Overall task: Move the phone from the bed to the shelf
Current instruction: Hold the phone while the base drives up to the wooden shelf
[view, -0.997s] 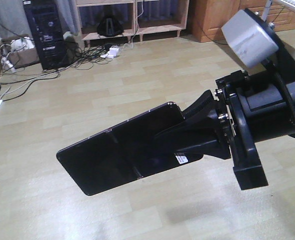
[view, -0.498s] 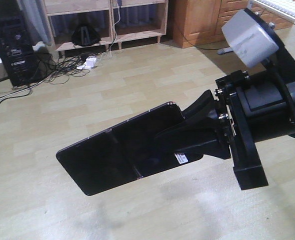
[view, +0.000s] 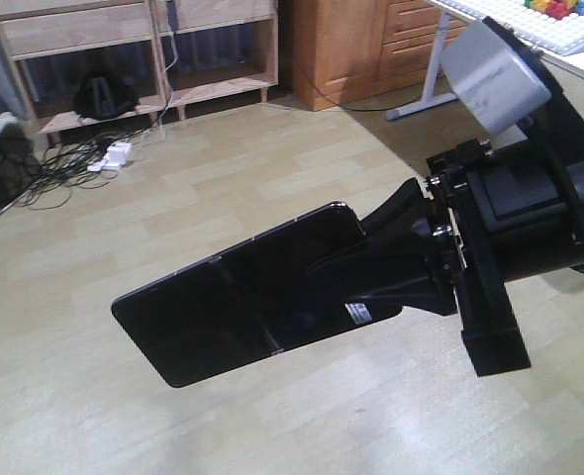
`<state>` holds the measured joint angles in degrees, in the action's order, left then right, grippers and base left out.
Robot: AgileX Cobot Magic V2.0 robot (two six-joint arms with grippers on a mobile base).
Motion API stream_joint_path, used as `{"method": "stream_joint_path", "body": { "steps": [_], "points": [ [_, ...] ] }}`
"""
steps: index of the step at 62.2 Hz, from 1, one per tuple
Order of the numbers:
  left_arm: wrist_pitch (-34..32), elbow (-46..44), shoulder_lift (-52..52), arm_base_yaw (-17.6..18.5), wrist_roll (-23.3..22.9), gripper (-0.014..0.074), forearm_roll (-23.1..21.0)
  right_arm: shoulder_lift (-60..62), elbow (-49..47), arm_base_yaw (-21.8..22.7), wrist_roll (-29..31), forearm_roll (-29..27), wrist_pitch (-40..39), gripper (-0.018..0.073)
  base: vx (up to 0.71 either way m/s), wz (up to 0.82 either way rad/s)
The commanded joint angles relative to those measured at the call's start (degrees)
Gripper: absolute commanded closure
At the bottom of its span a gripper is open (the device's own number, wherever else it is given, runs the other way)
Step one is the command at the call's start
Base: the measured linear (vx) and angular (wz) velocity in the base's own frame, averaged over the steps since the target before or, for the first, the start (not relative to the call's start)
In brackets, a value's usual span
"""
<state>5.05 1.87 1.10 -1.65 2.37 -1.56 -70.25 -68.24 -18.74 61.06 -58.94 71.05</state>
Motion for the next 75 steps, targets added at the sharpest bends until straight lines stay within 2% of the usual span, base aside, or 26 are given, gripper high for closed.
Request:
{"method": "stream_joint_path", "body": {
  "steps": [1,38,75],
  "points": [
    [-4.12,-1.43,0.33,0.20,-0.50,0.0595,-0.56,1.42,-1.58,0.15,0.41,-4.77,2.62,0.0561,0.41,-0.23],
    [-4.12,-1.43,0.33,0.20,-0.50,0.0595,-0.56,1.42,-1.58,0.15,0.41,-4.77,2.62,0.0561,0.42,-0.21],
    [-4.12,-1.43,0.33,0.20,-0.50,0.0595,-0.56,1.42,-1.58,0.15,0.41,-4.77,2.62,0.0561,0.42,-0.04]
  ]
}}
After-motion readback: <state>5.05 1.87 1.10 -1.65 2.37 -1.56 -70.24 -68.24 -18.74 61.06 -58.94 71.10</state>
